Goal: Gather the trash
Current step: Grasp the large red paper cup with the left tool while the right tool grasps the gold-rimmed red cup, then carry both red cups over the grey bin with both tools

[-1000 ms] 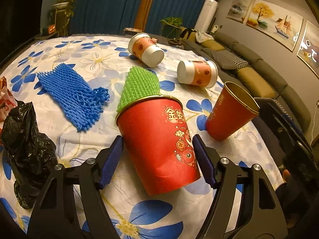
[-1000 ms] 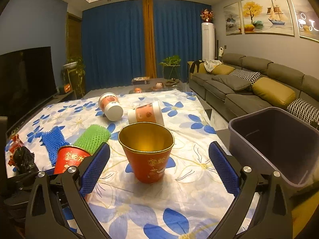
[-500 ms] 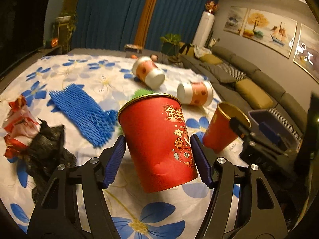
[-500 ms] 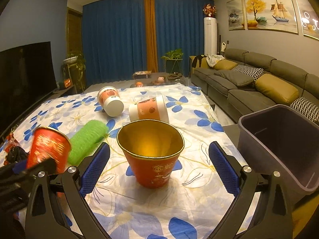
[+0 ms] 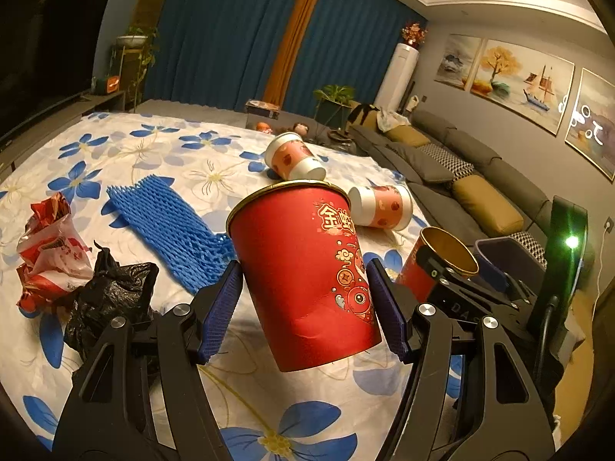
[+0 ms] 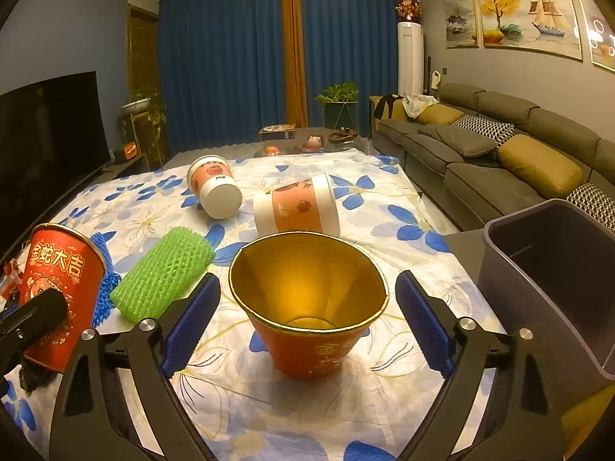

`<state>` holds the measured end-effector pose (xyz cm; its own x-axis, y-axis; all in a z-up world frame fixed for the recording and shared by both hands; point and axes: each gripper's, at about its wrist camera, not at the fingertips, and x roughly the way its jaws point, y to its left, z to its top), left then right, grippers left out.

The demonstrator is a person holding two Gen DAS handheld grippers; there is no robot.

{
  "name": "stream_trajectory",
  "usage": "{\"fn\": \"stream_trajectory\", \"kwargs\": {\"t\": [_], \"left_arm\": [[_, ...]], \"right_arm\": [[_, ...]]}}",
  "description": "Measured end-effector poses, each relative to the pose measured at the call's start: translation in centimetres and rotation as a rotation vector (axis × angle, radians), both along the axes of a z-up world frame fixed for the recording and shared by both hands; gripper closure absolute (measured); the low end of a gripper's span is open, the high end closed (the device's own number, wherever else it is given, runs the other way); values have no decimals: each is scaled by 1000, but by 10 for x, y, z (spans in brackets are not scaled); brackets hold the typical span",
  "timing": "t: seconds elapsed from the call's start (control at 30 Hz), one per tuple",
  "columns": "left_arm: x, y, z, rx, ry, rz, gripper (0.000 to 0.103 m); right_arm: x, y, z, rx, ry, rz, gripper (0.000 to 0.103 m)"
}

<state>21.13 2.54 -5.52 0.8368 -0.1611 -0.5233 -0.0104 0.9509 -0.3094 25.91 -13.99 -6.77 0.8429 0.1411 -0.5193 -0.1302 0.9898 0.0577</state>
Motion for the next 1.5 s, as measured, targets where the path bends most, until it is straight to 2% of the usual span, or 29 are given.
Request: {"fn": "stream_trajectory", "kwargs": {"t": [0.1, 0.3, 0.67, 0.97, 1.3, 1.5], "left_arm": [[0, 0, -1, -3, 0, -3, 38], [1, 0, -2, -1, 0, -3, 38], [0, -8, -2, 20, -10, -31, 38], [-3, -22, 1, 33, -23, -73, 38], [-13, -55, 16, 67, -47, -149, 38], [-12, -79, 27, 60, -61, -208, 38]], "right_arm": [[3, 3, -1, -8, 16, 9, 29], [0, 2, 0, -5, 11, 15, 35], [-40, -18, 17, 34, -46, -8, 35], [-72, -40, 33, 24, -93, -24, 35], [-90, -72, 44, 17, -137, -70, 35], [-98, -96, 48, 12, -158, -108, 35]]}}
